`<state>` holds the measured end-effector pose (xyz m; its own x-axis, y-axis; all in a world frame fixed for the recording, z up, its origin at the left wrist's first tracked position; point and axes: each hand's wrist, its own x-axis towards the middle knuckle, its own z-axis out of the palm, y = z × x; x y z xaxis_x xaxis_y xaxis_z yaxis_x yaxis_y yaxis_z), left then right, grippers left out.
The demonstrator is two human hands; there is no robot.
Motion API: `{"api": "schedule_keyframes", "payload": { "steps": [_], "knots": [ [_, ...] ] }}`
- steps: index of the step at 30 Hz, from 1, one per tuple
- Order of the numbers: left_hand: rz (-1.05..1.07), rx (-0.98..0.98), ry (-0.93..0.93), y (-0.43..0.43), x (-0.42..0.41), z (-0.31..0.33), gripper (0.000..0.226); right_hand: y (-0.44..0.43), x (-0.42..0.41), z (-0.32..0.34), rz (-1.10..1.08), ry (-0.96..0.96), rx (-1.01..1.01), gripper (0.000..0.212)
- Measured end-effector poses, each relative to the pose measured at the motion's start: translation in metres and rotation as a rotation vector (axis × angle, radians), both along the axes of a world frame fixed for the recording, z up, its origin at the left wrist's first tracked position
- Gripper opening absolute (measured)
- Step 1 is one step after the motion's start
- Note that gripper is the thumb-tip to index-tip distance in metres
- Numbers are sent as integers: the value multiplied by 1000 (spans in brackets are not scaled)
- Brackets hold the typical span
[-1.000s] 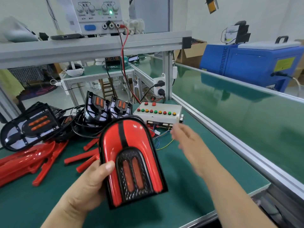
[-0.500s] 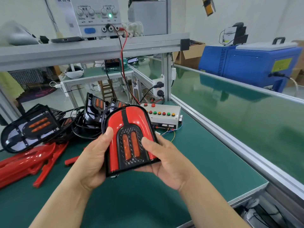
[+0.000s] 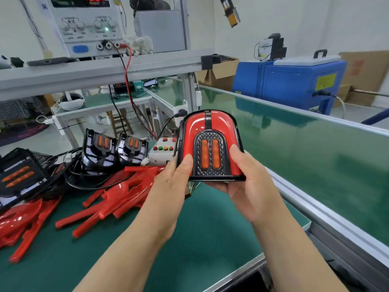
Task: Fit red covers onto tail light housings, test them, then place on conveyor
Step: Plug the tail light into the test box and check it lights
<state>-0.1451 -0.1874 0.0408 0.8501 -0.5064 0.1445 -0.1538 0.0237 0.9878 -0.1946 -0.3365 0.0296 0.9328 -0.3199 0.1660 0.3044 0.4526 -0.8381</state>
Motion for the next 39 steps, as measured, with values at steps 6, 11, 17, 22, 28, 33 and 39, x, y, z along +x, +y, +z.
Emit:
{"api": "schedule_keyframes", "payload": {
  "steps": [6,11,17,22,28,33,39],
  "knots": [
    [-189,-43,120,-57,-13,4,42,-52,-30,-1,-239,10,29,45],
    [-335,-35,195,-109,-26,4,37,-95,-56,0,-428,27,107,49],
    [-486,-39,263,-165,-46,3,21,-140,-92,-4,-607,29,92,50],
    [-598,-81,358,-213,-68,-9,27,-172,-124,-12,-764,43,67,42],
    [-586,-51,499,-269,-98,-28,36,-203,-157,-30,-954,70,13,40],
    [-524,18,542,-300,-112,-42,33,-222,-173,-40,-994,93,30,39],
    [-494,208,447,-321,-127,-59,27,-242,-185,-54,-1019,344,111,38]
  ]
}}
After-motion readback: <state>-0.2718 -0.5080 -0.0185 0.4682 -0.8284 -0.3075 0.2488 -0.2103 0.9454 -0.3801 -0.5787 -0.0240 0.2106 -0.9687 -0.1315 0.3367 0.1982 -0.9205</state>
